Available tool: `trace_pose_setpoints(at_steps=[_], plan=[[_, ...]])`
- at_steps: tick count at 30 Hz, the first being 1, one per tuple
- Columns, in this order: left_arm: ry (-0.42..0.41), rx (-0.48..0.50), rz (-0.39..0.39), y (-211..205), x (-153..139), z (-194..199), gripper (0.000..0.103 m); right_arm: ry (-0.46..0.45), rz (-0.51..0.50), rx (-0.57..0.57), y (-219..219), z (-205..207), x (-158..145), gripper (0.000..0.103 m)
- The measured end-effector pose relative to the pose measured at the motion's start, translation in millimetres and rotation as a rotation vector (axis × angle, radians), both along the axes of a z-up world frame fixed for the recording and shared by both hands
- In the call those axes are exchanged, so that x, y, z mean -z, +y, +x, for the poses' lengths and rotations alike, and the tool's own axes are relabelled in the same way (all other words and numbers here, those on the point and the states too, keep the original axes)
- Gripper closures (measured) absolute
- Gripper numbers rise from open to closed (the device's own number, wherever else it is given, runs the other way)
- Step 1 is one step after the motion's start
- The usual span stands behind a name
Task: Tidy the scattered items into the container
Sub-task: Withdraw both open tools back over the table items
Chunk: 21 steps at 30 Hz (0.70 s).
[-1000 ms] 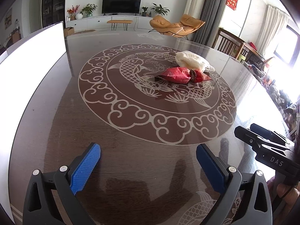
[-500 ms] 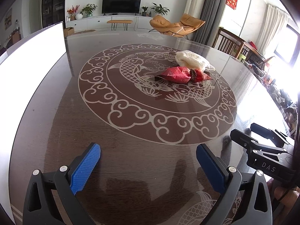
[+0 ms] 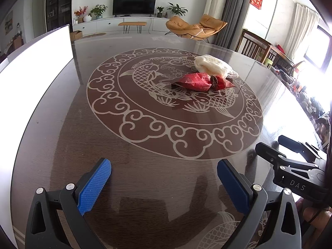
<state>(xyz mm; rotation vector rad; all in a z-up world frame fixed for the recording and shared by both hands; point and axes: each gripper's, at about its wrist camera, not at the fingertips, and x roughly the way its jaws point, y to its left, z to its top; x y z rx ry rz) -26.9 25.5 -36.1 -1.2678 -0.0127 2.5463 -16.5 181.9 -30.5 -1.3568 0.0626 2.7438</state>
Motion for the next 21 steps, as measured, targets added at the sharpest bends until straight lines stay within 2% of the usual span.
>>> trace_pose_setpoints(at_steps=[21], plan=[[0.0, 0.0, 0.017, -1.5, -0.2, 0.5, 0.0, -0.001, 0.0, -0.001, 0.2, 0.1, -0.2, 0.023]])
